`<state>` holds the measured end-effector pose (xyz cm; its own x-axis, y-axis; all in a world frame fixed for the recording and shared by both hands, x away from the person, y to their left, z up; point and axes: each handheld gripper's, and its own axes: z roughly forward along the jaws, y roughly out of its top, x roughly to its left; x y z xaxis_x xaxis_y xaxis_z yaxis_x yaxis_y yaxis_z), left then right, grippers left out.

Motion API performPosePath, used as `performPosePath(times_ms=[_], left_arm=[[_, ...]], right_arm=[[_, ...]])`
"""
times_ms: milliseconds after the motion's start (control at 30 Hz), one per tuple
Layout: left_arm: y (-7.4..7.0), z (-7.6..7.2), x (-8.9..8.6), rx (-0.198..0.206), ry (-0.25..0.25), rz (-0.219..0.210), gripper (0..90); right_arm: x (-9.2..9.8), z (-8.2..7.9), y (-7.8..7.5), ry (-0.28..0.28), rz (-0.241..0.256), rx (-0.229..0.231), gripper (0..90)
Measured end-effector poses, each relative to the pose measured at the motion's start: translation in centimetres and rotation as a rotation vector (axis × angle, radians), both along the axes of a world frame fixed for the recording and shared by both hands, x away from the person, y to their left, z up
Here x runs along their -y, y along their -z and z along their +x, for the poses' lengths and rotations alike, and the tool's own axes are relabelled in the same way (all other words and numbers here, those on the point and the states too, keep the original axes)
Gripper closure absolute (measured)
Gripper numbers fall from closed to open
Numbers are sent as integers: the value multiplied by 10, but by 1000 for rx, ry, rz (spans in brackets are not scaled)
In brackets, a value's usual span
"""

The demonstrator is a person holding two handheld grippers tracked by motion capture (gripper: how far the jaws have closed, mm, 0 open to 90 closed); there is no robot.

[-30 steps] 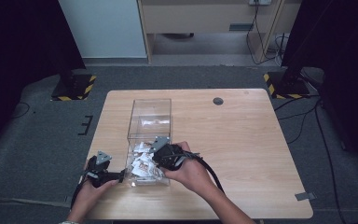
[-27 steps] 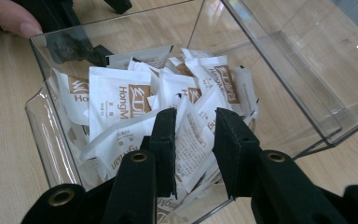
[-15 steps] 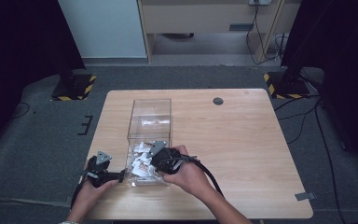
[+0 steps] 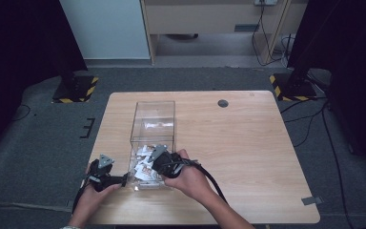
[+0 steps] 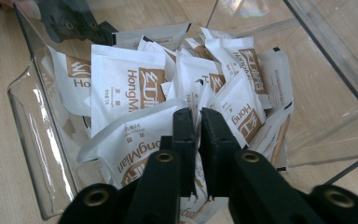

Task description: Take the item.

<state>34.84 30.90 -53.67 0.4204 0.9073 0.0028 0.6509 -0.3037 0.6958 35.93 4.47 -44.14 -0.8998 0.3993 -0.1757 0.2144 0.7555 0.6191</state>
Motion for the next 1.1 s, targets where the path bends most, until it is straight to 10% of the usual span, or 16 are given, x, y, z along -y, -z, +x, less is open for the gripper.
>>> performPosePath(times_ms=[1100], left_arm=[[0, 0, 0, -2, -1, 1, 0]], right_arm=[[17, -6, -53, 1, 123, 72, 900]])
